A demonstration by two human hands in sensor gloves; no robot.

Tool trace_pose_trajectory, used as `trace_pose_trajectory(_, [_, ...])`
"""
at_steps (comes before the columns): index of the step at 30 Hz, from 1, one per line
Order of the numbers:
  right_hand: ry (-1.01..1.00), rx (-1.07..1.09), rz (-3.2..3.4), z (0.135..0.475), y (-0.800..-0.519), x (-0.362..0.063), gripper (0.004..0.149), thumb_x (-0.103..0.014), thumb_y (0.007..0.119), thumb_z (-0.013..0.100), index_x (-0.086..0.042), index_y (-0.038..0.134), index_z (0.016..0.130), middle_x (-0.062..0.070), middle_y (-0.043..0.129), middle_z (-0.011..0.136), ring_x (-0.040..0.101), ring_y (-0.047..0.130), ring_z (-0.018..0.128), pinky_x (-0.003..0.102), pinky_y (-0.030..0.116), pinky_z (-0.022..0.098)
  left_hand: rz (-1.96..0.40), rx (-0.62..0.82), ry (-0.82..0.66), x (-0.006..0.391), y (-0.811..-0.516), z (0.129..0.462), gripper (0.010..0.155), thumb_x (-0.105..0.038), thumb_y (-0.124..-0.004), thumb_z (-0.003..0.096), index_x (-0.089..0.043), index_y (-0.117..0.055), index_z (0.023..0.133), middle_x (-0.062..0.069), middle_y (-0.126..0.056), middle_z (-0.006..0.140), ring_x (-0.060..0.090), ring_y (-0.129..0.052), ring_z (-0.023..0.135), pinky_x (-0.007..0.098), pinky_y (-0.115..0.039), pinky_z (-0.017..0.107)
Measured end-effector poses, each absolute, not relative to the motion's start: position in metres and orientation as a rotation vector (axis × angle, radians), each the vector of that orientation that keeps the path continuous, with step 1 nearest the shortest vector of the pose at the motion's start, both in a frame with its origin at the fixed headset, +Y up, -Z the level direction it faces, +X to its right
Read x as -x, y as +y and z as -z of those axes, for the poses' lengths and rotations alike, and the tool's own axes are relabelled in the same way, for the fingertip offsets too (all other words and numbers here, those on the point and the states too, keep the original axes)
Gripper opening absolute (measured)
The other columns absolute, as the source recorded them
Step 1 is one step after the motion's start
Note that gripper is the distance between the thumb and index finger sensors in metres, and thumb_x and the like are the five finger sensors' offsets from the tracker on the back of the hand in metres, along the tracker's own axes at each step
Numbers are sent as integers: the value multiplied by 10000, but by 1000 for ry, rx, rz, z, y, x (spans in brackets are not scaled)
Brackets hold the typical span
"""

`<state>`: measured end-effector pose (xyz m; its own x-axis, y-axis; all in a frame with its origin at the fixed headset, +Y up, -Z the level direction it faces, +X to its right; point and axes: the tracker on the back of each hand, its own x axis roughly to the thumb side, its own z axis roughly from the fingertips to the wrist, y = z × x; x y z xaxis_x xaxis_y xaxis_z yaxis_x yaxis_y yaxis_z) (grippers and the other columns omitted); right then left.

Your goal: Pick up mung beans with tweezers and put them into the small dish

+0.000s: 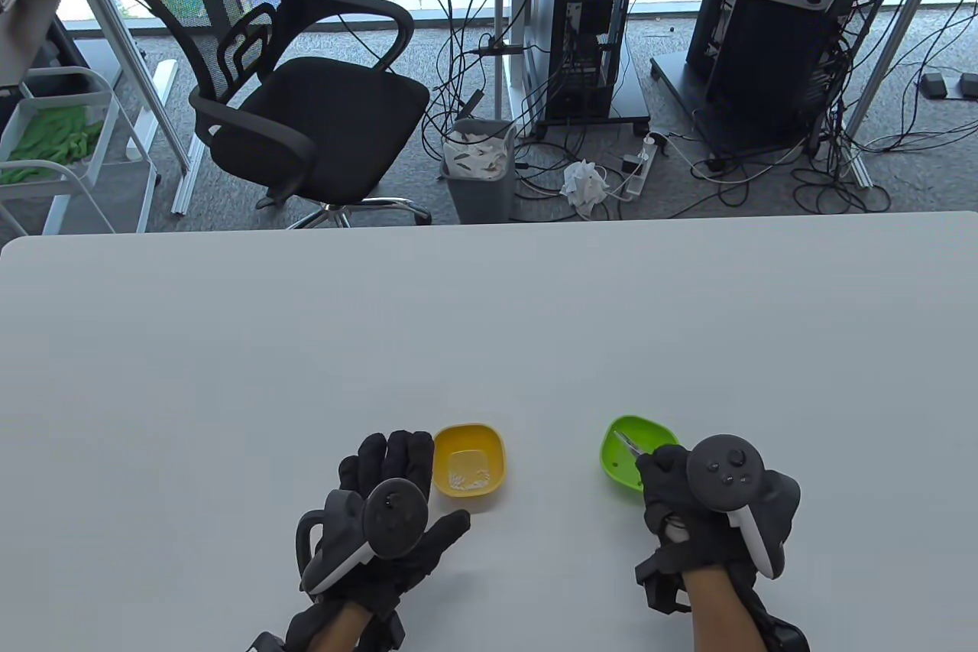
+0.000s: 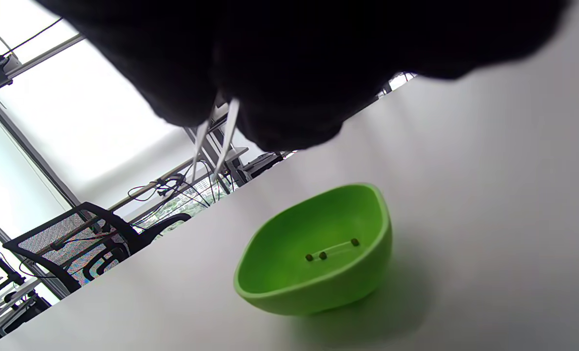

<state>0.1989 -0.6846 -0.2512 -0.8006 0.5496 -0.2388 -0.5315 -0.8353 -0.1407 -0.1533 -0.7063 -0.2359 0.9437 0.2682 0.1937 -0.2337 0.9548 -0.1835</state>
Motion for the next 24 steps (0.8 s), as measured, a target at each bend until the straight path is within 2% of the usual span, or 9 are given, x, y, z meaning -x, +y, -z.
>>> trace_pose_trajectory(8, [-234, 692, -2747, 247, -681, -223, 409, -321, 818, 505, -11, 922, 750, 180, 964, 524, 116, 941, 250, 311, 876, 175, -241, 167, -254, 147, -712, 233, 930, -688, -614, 502, -197, -144, 1138, 98, -166, 1219, 468, -135, 1115, 612, -136, 766])
trace_pose_trajectory(15, [-82, 915, -2842, 253, -716, -249, 410, -317, 816, 502, -4, 920, 746, 183, 964, 518, 122, 944, 250, 320, 880, 172, -242, 181, -261, 148, -713, 231, 919, -679, -610, 507, -192, -153, 1139, 102, -169, 1217, 468, -145, 1113, 609, -144, 766])
trace_pose_trajectory(19, [10, 939, -2894, 254, -735, -252, 404, -322, 832, 495, -14, 930, 737, 179, 973, 516, 129, 957, 250, 331, 889, 179, -245, 167, -269, 148, -712, 229, 916, -674, -611, 508, -191, -153, 1138, 103, -168, 1216, 467, -151, 1114, 609, -147, 766])
trace_pose_trajectory(24, [102, 936, -2931, 256, -745, -250, 423, -368, 865, 490, -32, 943, 735, 180, 999, 519, 179, 1002, 249, 372, 909, 198, -249, 177, -256, 150, -712, 229, 910, -666, -610, 514, -188, -148, 1136, 134, -160, 1210, 470, -155, 1113, 610, -148, 765])
